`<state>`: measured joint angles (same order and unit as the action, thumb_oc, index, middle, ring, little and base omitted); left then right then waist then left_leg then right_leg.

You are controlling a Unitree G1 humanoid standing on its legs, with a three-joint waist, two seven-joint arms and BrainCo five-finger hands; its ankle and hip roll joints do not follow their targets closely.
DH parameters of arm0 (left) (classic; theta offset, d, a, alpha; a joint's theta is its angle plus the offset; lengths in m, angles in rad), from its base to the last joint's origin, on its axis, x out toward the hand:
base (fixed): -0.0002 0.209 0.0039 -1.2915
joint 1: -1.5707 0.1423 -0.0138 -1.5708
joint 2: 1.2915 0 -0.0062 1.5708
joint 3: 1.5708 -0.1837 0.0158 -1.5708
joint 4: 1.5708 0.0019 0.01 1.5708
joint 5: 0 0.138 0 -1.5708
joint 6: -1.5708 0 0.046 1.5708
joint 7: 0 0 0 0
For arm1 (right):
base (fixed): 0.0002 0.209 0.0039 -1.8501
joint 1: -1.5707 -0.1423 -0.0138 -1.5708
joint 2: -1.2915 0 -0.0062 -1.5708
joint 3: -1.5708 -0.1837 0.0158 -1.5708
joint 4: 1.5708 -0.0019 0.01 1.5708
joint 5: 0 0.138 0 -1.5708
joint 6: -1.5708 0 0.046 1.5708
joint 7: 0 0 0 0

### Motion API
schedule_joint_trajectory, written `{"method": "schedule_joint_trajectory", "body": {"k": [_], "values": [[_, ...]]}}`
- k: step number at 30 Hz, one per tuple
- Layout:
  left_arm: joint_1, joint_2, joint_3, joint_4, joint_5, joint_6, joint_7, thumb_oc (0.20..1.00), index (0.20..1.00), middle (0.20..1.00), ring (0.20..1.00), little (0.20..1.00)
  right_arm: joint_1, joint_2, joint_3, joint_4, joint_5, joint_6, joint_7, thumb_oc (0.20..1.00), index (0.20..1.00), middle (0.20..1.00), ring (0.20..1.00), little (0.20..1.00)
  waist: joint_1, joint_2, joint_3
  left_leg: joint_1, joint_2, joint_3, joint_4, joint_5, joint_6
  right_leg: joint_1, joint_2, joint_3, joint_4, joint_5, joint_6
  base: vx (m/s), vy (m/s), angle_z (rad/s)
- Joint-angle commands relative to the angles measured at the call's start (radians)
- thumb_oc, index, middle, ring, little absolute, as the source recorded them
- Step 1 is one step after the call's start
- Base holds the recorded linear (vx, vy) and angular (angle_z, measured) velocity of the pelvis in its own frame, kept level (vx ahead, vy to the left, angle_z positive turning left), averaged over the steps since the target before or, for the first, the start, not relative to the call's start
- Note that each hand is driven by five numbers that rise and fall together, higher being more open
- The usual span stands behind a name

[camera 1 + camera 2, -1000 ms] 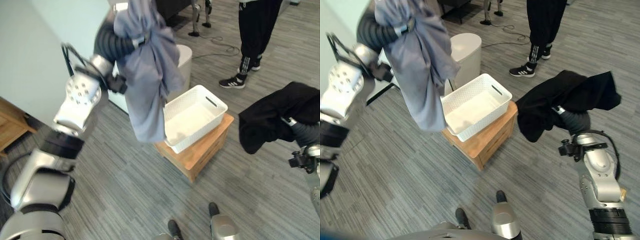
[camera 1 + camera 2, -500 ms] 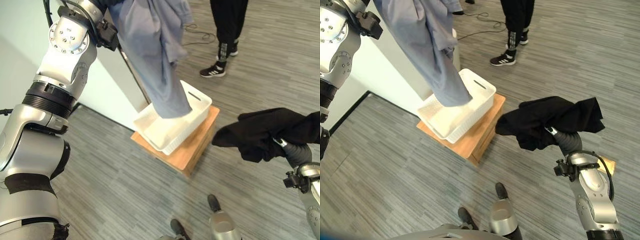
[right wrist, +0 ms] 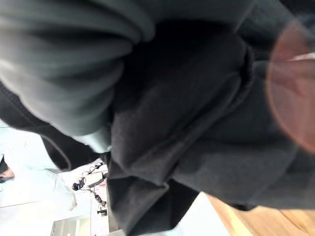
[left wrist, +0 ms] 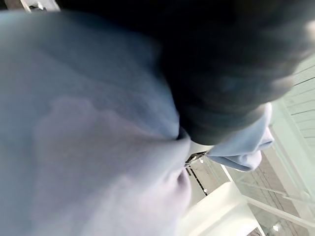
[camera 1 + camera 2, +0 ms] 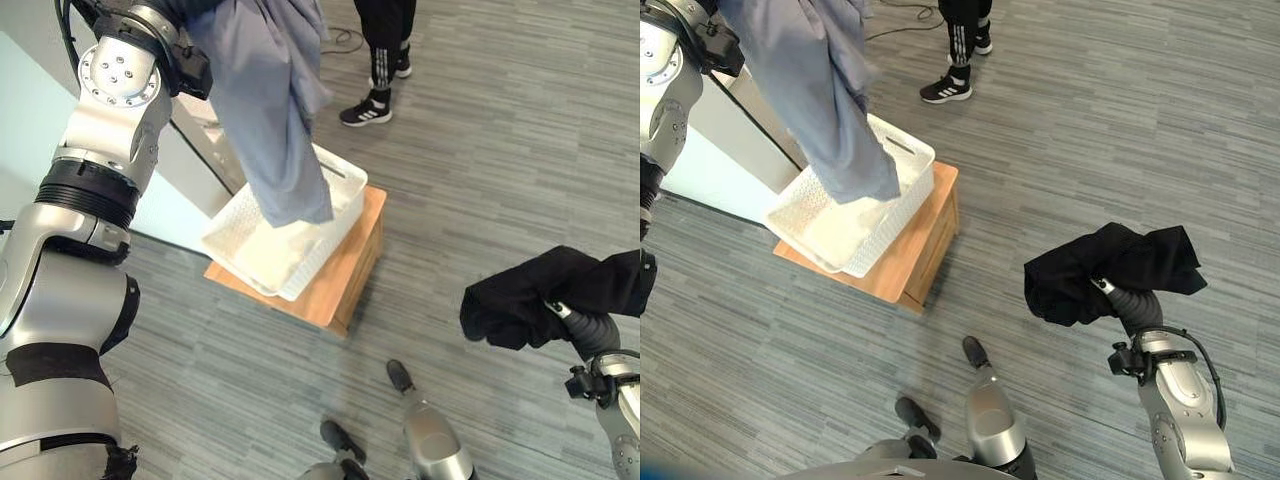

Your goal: Pick up bed clothes into laundry basket.

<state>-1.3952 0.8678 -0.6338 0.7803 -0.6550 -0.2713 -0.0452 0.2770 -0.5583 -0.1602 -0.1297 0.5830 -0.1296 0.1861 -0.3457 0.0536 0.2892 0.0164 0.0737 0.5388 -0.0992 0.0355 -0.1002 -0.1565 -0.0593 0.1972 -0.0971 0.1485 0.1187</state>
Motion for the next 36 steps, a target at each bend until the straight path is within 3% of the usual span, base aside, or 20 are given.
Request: {"method": "schedule_joint_trajectory", "body": {"k": [1, 11, 17, 20, 22, 23, 24, 30, 31, 32, 33, 36], "values": [[-0.135, 0.02, 0.008, 0.021, 0.036, -0.05, 0.049, 0.2, 0.2, 0.2, 0.2, 0.2, -0.048, 0.003, -0.029, -0.032, -0.029, -0.052, 0.012, 0.2, 0.2, 0.2, 0.2, 0.2, 0.032, -0.046, -0.003, 0.009, 0.015, -0.027, 0.012, 0.041, -0.046, 0.07, -0.11, -0.095, 0.019, -0.053, 0.101, -0.01, 0.0, 0.07], [-0.161, 0.017, 0.06, 0.117, -0.032, -0.052, 0.081, 0.2, 0.2, 0.2, 0.2, 0.2, -0.067, -0.005, -0.007, -0.023, -0.021, -0.055, -0.004, 0.2, 0.2, 0.2, 0.2, 0.2, 0.027, -0.091, 0.03, -0.038, 0.024, -0.016, 0.012, 0.043, -0.047, 0.017, -0.098, -0.075, 0.017, -0.035, 0.102, 0.0, -0.003, 0.0], [-0.185, 0.035, 0.035, 0.133, -0.005, -0.042, 0.083, 0.2, 0.2, 0.2, 0.2, 0.2, -0.063, -0.019, -0.001, -0.02, -0.022, -0.049, 0.001, 0.2, 0.2, 0.2, 0.2, 0.2, 0.033, -0.089, 0.032, -0.045, 0.022, -0.016, 0.012, 0.041, -0.045, 0.009, -0.103, -0.08, 0.017, -0.035, 0.102, 0.03, 0.012, -0.04], [-0.196, 0.046, -0.006, 0.161, 0.085, -0.024, 0.083, 0.2, 0.2, 0.2, 0.2, 0.2, -0.06, -0.031, -0.002, -0.022, -0.021, -0.047, 0.007, 0.2, 0.2, 0.2, 0.2, 0.2, 0.034, -0.088, 0.044, -0.056, 0.02, -0.018, 0.012, 0.043, -0.045, -0.002, -0.104, -0.085, 0.02, -0.033, 0.102, 0.0, 0.0, 0.0], [-0.213, 0.063, -0.067, 0.195, 0.26, -0.005, 0.102, 0.2, 0.2, 0.2, 0.2, 0.2, -0.056, -0.04, -0.003, -0.028, -0.022, -0.048, 0.017, 0.2, 0.2, 0.2, 0.2, 0.2, 0.032, -0.09, 0.059, -0.074, 0.022, -0.017, 0.012, 0.046, -0.045, -0.021, -0.102, -0.084, 0.02, -0.026, 0.1, -0.02, 0.002, 0.06], [-0.215, 0.062, -0.069, 0.195, 0.261, -0.005, 0.103, 0.2, 0.2, 0.2, 0.2, 0.2, -0.057, -0.038, -0.003, -0.028, -0.022, -0.048, 0.017, 0.2, 0.2, 0.2, 0.2, 0.2, 0.033, -0.092, 0.059, -0.075, 0.022, -0.017, 0.012, 0.046, -0.045, -0.022, -0.102, -0.084, 0.02, -0.026, 0.1, -0.03, 0.001, 0.06], [-0.254, 0.089, -0.162, 0.233, 0.484, 0.014, 0.116, 0.2, 0.2, 0.2, 0.2, 0.2, -0.056, -0.049, 0.0, -0.033, -0.027, -0.051, 0.024, 0.2, 0.2, 0.2, 0.2, 0.2, 0.029, -0.094, 0.069, -0.086, 0.023, -0.015, 0.012, 0.048, -0.046, -0.036, -0.099, -0.079, 0.018, -0.021, 0.101, 0.0, 0.0, 0.0], [-0.23, 0.075, -0.197, 0.367, 0.688, 0.059, 0.158, 0.2, 0.2, 0.2, 0.2, 0.2, -0.058, -0.058, -0.002, -0.058, -0.012, -0.066, 0.018, 0.2, 0.2, 0.2, 0.2, 0.2, 0.014, -0.125, 0.097, -0.118, 0.036, -0.004, 0.012, 0.055, -0.049, -0.074, -0.089, -0.065, 0.017, -0.004, 0.101, -0.01, 0.008, -0.03], [-0.213, 0.074, -0.202, 0.399, 0.735, 0.065, 0.152, 0.2, 0.2, 0.2, 0.2, 0.2, -0.054, -0.057, -0.005, -0.07, -0.008, -0.07, 0.014, 0.2, 0.2, 0.2, 0.2, 0.2, 0.006, -0.132, 0.098, -0.114, 0.036, -0.011, 0.012, 0.03, -0.057, -0.073, -0.089, -0.058, 0.015, -0.019, 0.109, 0.07, 0.052, -0.19], [-0.201, 0.076, -0.194, 0.416, 0.749, 0.073, 0.157, 0.448, 0.448, 0.448, 0.448, 0.448, -0.051, -0.056, -0.004, -0.079, -0.007, -0.072, 0.014, 0.2, 0.2, 0.2, 0.2, 0.2, 0.002, -0.137, 0.1, -0.116, 0.037, -0.009, 0.012, 0.027, -0.057, -0.076, -0.089, -0.056, 0.014, -0.019, 0.109, 0.07, 0.052, -0.18], [-0.196, 0.077, -0.196, 0.429, 0.774, 0.076, 0.158, 1.0, 1.0, 1.0, 1.0, 1.0, -0.05, -0.056, -0.002, -0.087, -0.006, -0.073, 0.017, 0.2, 0.2, 0.2, 0.2, 0.2, -0.001, -0.139, 0.099, -0.118, 0.039, -0.008, 0.012, 0.027, -0.058, -0.08, -0.088, -0.054, 0.014, -0.017, 0.109, -0.02, 0.006, -0.13], [-0.191, 0.08, -0.209, 0.44, 0.83, 0.08, 0.164, 1.0, 1.0, 1.0, 1.0, 1.0, -0.057, -0.065, 0.004, -0.101, -0.001, -0.08, 0.02, 0.2, 0.2, 0.2, 0.2, 0.2, -0.003, -0.144, 0.097, -0.121, 0.043, -0.003, 0.012, 0.025, -0.057, -0.088, -0.087, -0.049, 0.014, -0.016, 0.109, -0.02, 0.004, -0.09]]}}
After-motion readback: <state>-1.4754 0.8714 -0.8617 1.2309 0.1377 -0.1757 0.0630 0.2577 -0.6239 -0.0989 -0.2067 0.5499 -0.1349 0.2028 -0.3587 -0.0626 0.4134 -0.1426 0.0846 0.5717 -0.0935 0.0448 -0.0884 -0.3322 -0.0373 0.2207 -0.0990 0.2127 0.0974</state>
